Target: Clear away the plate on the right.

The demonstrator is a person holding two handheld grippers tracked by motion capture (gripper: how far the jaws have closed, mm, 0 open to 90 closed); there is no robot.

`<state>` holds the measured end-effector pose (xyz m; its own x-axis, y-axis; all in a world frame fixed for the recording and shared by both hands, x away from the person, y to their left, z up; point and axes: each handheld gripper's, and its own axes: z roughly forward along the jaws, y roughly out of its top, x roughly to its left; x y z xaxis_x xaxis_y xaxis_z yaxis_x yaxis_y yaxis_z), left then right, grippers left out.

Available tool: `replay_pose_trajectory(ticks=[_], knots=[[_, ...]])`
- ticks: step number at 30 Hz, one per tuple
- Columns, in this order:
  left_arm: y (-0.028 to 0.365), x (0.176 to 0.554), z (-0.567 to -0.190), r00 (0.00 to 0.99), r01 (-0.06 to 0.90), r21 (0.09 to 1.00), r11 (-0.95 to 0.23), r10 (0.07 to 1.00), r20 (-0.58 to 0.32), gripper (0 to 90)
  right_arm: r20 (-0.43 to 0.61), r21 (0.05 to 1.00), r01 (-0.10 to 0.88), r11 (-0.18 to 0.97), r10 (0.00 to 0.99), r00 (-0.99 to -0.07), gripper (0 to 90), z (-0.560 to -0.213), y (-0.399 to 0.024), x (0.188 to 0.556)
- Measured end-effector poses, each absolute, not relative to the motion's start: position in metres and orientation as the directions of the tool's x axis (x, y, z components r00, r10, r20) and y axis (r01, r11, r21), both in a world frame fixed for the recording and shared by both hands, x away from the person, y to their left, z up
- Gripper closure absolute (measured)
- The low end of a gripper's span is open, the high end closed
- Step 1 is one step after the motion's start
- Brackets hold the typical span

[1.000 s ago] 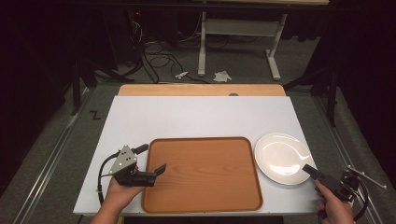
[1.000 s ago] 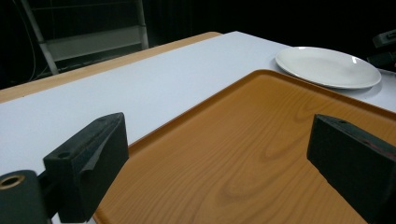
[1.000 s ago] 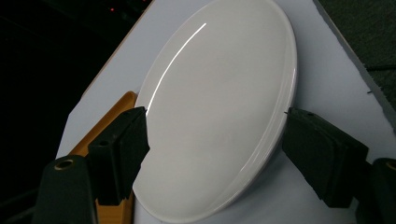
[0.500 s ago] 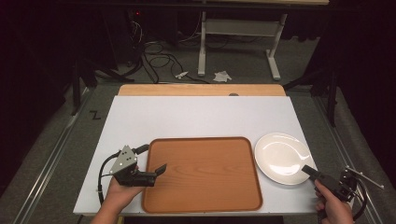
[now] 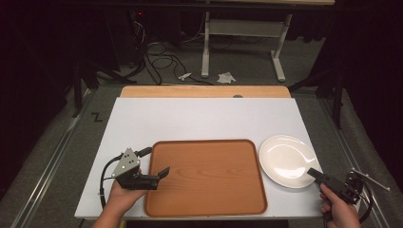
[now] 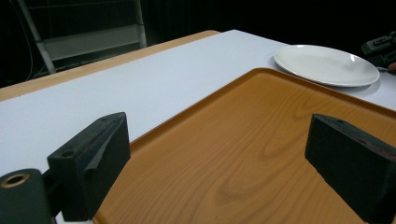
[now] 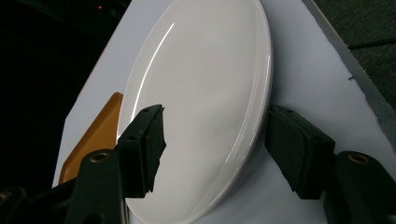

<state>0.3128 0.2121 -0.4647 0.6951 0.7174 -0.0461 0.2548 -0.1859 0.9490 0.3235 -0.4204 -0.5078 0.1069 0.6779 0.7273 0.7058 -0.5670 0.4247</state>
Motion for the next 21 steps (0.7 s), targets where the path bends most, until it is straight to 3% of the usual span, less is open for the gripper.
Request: replay_pose_trajectory(ticks=[8, 21], knots=[[0.2113, 0.3127, -0.4651, 0.699, 0.254, 0.949, -0.188, 0.713, -0.046, 7.6, 0.774, 0.366, 0.714, -0.597, 0.621, 0.123, 38.6, -0.5096, -0.4248, 0.3279], [0.2112, 0.3127, -0.4659, 0.699, 0.259, 0.949, -0.179, 0.712, -0.056, 8.2, 0.789, 0.361, 0.721, -0.591, 0.606, 0.102, 42.7, -0.5135, -0.4272, 0.3333]])
